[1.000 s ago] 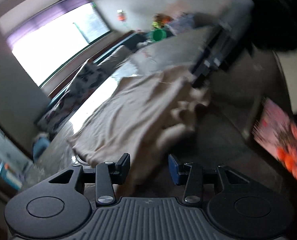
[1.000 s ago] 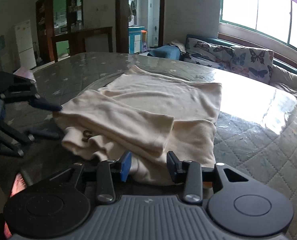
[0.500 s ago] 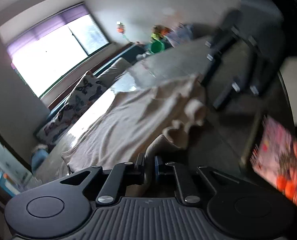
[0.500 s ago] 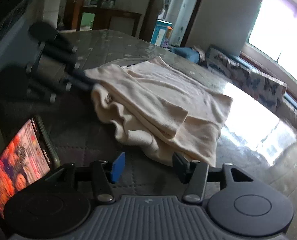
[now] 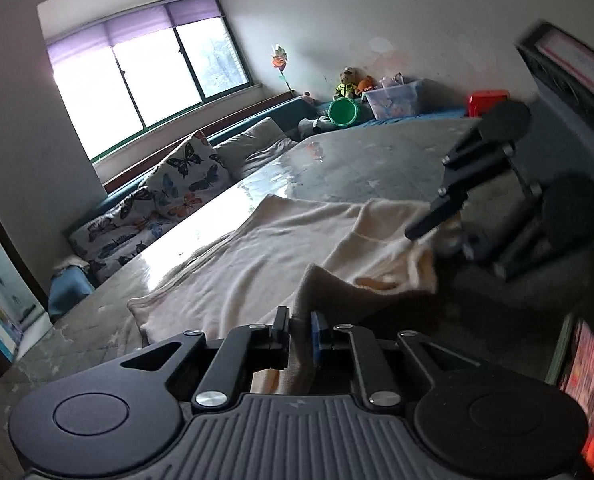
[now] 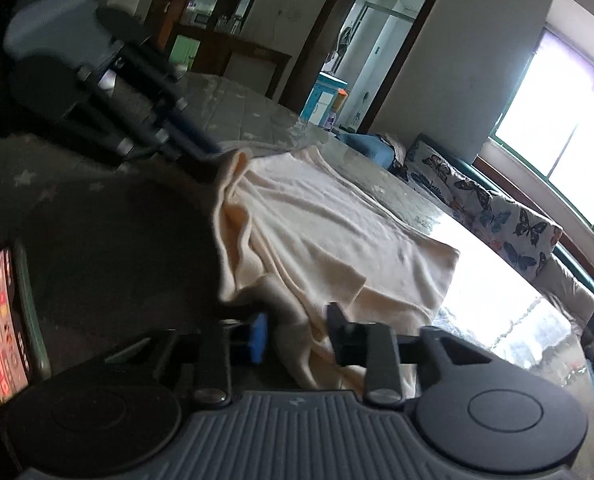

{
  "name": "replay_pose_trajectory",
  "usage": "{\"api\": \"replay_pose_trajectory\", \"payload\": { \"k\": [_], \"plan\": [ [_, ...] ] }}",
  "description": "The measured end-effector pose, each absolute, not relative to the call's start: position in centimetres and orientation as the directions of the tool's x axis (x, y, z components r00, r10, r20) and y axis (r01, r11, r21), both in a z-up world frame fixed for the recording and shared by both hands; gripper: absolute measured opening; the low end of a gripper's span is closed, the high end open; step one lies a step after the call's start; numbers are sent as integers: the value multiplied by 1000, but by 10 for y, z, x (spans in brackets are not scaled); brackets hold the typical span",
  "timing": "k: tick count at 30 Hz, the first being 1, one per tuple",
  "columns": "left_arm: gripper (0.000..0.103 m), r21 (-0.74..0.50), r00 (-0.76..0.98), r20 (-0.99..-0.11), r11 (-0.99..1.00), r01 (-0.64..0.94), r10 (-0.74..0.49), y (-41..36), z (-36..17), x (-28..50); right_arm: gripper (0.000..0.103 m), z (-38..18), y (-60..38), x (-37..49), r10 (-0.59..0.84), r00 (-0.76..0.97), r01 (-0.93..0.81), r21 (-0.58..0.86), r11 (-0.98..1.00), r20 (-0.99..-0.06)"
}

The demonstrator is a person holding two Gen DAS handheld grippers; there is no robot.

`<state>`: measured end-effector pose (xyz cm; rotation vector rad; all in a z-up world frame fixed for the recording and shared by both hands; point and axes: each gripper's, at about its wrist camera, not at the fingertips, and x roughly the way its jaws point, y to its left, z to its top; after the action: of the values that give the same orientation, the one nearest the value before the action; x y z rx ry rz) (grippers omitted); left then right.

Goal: Fold clothes

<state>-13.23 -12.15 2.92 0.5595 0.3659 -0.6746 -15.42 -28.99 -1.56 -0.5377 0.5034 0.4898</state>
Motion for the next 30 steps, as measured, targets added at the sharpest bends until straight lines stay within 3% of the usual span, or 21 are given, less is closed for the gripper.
{"api": "replay_pose_trajectory", "payload": {
  "k": [1,3,7,9,15,19,20,21,24,27,30],
  "plan": [
    [19,373,729,-488,641,671,-479,-120,27,-135,15,-13,-292,-153,309,767,-554,-338,761,-563],
    [36,390,736,-487,636,665,-471,-118,22,-141,14,-8,-295,-149,318,764,-549,-305,778,-562],
    [40,419,746,-488,627,656,-454,-115,14,-149,13,-1,-300,-142,330,760,-539,-259,801,-561],
    [48,433,747,-486,618,656,-453,-113,10,-154,12,1,-301,-141,331,760,-534,-248,808,-559],
    [57,461,742,-500,588,665,-446,-112,1,-160,12,7,-304,-133,334,761,-512,-199,836,-556],
    [58,464,740,-502,583,667,-447,-113,-1,-155,11,13,-306,-128,337,763,-497,-167,852,-551],
    [55,458,736,-508,583,671,-448,-113,-1,-154,11,13,-306,-128,336,764,-496,-168,852,-551],
    [39,456,735,-513,585,671,-443,-114,-1,-152,11,12,-306,-128,333,765,-496,-172,851,-552],
    [22,438,731,-535,600,669,-424,-113,-2,-142,11,11,-304,-128,327,766,-496,-185,849,-553],
    [13,421,731,-536,616,666,-423,-110,0,-139,11,10,-302,-128,321,768,-495,-197,846,-554],
    [10,415,733,-528,623,663,-429,-107,5,-143,10,5,-301,-135,317,774,-493,-206,845,-549]
  ]
}}
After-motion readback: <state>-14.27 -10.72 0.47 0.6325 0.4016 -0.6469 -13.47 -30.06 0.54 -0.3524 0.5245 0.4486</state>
